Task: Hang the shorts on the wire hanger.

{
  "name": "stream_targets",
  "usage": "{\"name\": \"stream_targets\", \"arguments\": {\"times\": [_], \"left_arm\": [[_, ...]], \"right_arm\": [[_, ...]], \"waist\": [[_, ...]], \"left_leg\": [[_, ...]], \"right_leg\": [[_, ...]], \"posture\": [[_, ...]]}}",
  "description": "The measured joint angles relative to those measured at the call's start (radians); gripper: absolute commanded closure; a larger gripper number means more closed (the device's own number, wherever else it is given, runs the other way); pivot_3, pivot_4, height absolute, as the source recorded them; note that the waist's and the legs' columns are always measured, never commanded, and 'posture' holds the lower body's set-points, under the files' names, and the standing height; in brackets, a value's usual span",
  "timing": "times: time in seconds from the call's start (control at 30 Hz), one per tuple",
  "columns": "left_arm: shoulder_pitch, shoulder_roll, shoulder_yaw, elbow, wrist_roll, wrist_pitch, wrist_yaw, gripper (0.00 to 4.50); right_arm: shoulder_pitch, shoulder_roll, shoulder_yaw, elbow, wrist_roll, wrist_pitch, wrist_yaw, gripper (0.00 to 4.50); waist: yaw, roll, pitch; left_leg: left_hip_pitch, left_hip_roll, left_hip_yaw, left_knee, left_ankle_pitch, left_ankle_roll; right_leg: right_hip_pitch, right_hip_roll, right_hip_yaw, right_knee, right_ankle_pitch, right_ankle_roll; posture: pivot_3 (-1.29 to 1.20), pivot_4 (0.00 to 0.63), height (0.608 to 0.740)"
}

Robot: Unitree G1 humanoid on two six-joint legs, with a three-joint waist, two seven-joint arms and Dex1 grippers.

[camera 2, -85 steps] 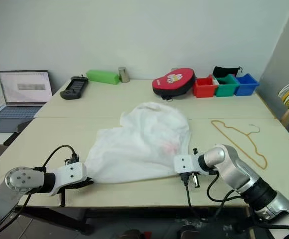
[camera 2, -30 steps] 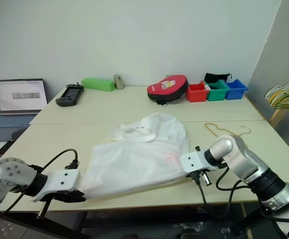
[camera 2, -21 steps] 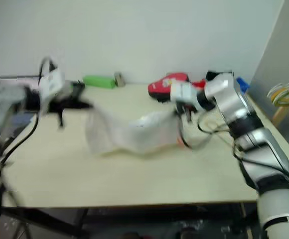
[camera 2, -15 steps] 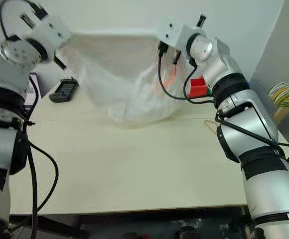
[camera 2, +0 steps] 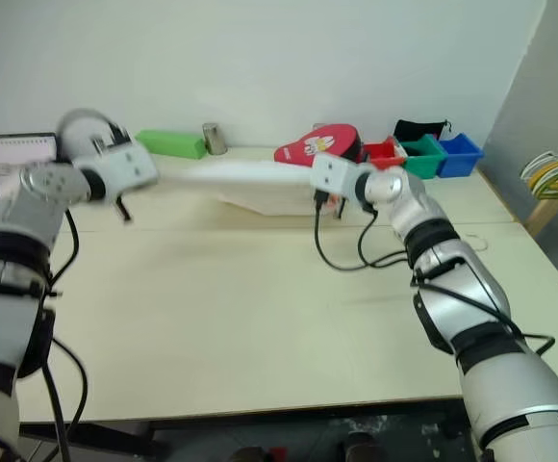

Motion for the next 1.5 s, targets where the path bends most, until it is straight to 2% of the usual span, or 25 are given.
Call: {"name": "stream_targets", "arguments": {"times": [0.1,0.3,0.37,0.43,0.53,0.63,1.0,1.2,1.43,1.5], "left_arm": [[0.209,0.084,0.023,-0.295,-0.102,0.132,-0.180,4.49],[0.399,0.156,0.104,-0.569,-0.181,0.271,-0.249,4.49],[0.451,0.157,0.110,-0.632,-0.195,0.305,-0.258,4.49],[0.536,0.180,0.135,-0.736,-0.240,0.351,-0.290,4.49],[0.676,0.216,0.177,-0.911,-0.297,0.412,-0.324,4.49],[0.746,0.216,0.187,-0.986,-0.305,0.434,-0.306,4.49],[0.906,0.216,0.190,-1.033,-0.257,0.390,-0.257,4.49],[0.921,0.217,0.189,-0.984,-0.211,0.295,-0.250,4.49],[0.908,0.202,0.181,-0.930,-0.199,0.237,-0.236,4.49],[0.901,0.189,0.177,-0.912,-0.192,0.222,-0.233,4.05]], "right_arm": [[0.135,-0.073,0.018,-0.250,0.018,0.096,0.200,4.50],[0.353,-0.219,0.041,-0.674,0.091,0.264,0.475,4.50],[0.387,-0.249,0.048,-0.753,0.105,0.302,0.530,4.50],[0.408,-0.292,0.047,-0.829,0.128,0.343,0.582,4.50],[0.480,-0.351,0.033,-0.957,0.165,0.423,0.632,4.50],[0.562,-0.355,0.036,-1.054,0.171,0.484,0.630,4.50],[0.743,-0.365,0.055,-1.232,0.151,0.637,0.519,4.50],[0.799,-0.434,0.074,-1.270,0.132,0.579,0.516,4.50],[0.832,-0.433,0.084,-1.286,0.121,0.555,0.495,4.50],[0.832,-0.429,0.084,-1.295,0.121,0.575,0.492,3.95]], "waist": [[0.002,0.000,0.000],[0.023,0.002,0.001],[0.024,0.003,0.002],[0.023,0.003,0.002],[0.023,0.002,0.000],[0.024,0.001,-0.001],[0.023,0.002,0.000],[0.025,0.002,0.000],[0.022,0.005,0.003],[0.022,0.005,0.003]], "left_leg": [[0.002,0.001,-0.006,0.003,0.000,0.000],[0.031,0.001,-0.005,0.003,0.000,0.002],[0.042,0.001,-0.004,0.002,0.002,0.005],[0.049,0.001,-0.004,0.001,0.002,0.005],[0.051,0.001,-0.002,0.001,0.003,0.006],[0.051,0.001,-0.002,0.001,0.003,0.006],[0.048,0.001,-0.002,-0.003,0.002,0.005],[0.048,0.001,-0.002,-0.003,0.002,0.005],[0.049,0.002,-0.001,-0.003,0.002,0.004],[0.049,0.002,-0.001,-0.003,0.002,0.004]], "right_leg": [[0.004,0.001,-0.005,0.002,0.000,0.000],[0.032,0.002,-0.005,0.003,-0.007,0.000],[0.042,0.004,-0.001,0.003,-0.012,-0.009],[0.048,0.005,0.002,0.002,-0.013,-0.010],[0.049,0.005,0.004,0.002,-0.013,-0.010],[0.048,0.005,0.004,0.003,-0.013,-0.010],[0.047,0.006,0.003,-0.004,-0.013,-0.010],[0.047,0.005,0.003,-0.004,-0.013,-0.010],[0.046,0.005,0.003,-0.004,-0.013,-0.011],[0.046,0.005,0.003,-0.004,-0.013,-0.011]], "posture": [[0.10,0.001,0.740],[0.09,0.000,0.740],[0.09,0.000,0.740],[0.09,0.000,0.740],[0.08,0.000,0.740],[0.07,0.000,0.740],[0.05,0.020,0.740],[0.04,0.029,0.740],[0.03,0.034,0.740],[0.03,0.037,0.740]]}}
